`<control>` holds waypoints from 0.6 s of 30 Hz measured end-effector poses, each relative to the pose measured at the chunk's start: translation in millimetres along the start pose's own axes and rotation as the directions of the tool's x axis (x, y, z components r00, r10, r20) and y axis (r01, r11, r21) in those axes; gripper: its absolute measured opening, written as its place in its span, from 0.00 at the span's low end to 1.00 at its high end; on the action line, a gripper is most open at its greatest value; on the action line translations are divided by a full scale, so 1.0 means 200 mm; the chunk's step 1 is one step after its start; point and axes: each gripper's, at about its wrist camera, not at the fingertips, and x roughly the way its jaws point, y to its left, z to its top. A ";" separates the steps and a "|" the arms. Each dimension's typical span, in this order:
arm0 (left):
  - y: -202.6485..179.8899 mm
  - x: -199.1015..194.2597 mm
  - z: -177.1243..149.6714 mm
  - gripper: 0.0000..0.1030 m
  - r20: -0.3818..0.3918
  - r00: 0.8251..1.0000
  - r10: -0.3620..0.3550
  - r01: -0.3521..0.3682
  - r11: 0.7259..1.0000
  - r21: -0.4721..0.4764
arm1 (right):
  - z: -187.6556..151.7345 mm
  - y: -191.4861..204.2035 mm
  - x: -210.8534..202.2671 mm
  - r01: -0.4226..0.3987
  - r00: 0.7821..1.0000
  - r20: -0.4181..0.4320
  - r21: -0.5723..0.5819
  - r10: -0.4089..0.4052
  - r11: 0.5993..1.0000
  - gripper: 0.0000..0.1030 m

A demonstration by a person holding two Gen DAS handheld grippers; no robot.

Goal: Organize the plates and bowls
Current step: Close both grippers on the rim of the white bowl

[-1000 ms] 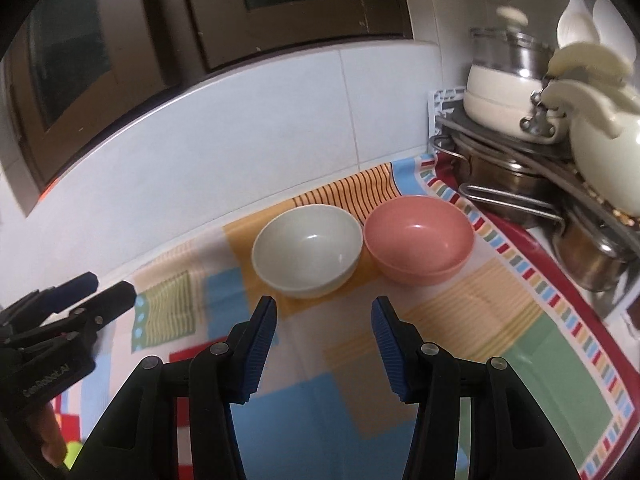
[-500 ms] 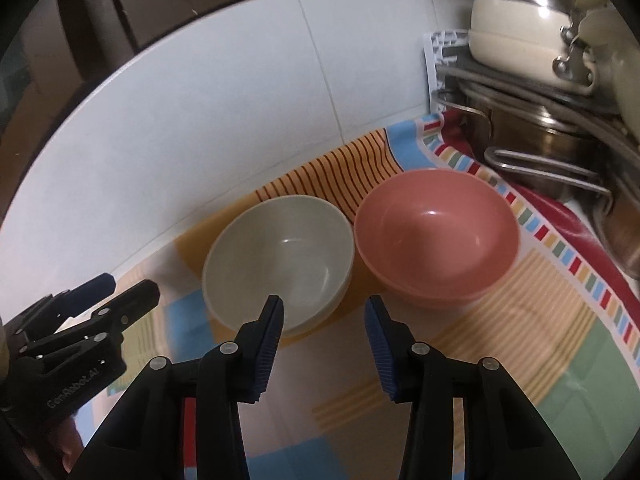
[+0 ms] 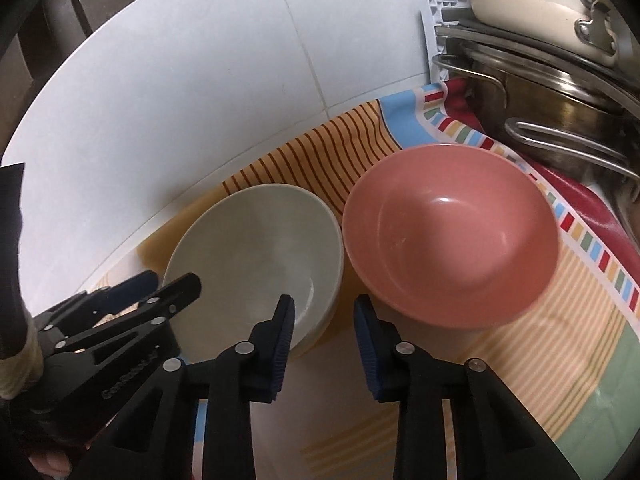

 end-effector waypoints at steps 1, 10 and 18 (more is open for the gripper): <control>0.00 0.01 0.00 0.33 -0.010 1.000 -0.005 0.004 1.000 -0.003 | 0.00 0.00 0.00 0.002 1.000 -0.001 -0.003 -0.002 1.000 0.28; -0.03 0.07 -0.01 0.13 -0.038 0.999 -0.012 0.012 1.000 0.008 | 0.01 0.02 0.02 0.037 0.999 0.006 -0.004 -0.037 0.999 0.13; 0.00 -0.04 -0.05 0.13 -0.042 0.999 -0.018 0.017 1.000 -0.023 | 0.01 0.02 0.00 0.029 1.000 -0.011 0.003 -0.029 1.000 0.13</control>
